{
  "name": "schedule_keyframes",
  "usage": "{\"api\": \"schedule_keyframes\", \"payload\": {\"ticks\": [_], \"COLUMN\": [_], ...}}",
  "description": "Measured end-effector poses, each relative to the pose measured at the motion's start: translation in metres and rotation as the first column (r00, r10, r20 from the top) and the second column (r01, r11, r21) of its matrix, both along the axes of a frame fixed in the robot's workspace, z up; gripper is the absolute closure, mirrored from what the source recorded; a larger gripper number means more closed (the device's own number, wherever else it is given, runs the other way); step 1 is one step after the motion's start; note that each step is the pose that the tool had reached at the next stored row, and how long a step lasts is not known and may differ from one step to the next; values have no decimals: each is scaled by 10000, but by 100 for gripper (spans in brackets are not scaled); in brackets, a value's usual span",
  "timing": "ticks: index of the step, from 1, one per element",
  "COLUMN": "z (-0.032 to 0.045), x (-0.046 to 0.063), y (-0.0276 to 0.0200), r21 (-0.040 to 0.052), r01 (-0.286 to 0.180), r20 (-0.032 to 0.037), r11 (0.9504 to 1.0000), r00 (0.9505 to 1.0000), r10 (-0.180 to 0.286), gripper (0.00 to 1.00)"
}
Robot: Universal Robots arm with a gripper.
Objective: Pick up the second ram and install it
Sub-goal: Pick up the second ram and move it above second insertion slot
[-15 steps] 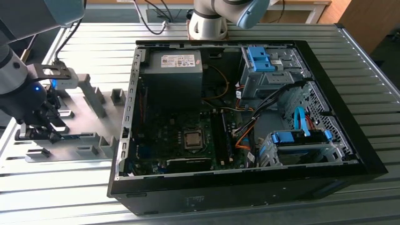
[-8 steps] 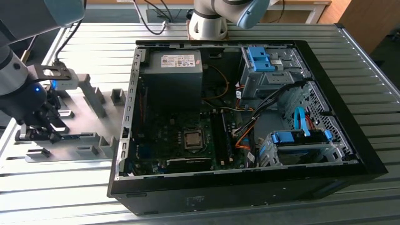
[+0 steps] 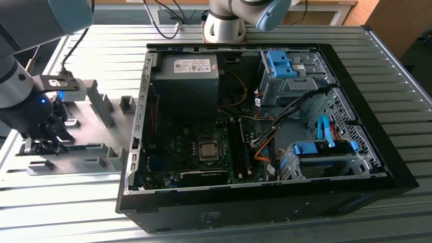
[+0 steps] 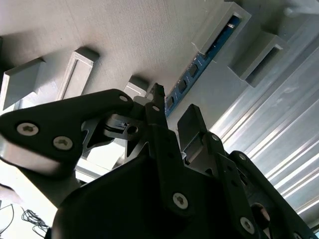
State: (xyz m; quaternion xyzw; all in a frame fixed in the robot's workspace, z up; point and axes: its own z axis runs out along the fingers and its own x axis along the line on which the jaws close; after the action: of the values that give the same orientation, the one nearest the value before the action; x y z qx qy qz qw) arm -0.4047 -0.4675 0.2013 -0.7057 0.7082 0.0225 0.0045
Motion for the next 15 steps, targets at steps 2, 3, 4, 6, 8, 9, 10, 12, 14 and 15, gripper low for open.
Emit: {"api": "schedule_keyframes", "payload": {"ticks": [2, 3, 4, 6, 8, 9, 10, 12, 14, 15], "z": [-28, -41, -51, -64, -69, -73, -76, -83, -87, -89], "x": [0, 0, 0, 0, 0, 0, 0, -3, -9, -9], "y": [0, 0, 0, 0, 0, 0, -1, -1, 0, 0], "r21": [1, 0, -1, -1, -1, -1, 0, 6, 13, 17], "r01": [0, 0, 0, 0, 0, 0, 0, -2, 0, 0], "r20": [1, 0, -1, -1, -2, -1, 0, 1, 0, 1], "r11": [10000, 10000, 10000, 10000, 10000, 10000, 10000, 10000, 10000, 10000], "r00": [10000, 10000, 10000, 10000, 10000, 10000, 10000, 10000, 10000, 10000], "r10": [0, 0, 0, 0, 0, 0, 0, 2, 0, 0], "gripper": [62, 62, 62, 62, 62, 63, 63, 70, 70, 70]}}
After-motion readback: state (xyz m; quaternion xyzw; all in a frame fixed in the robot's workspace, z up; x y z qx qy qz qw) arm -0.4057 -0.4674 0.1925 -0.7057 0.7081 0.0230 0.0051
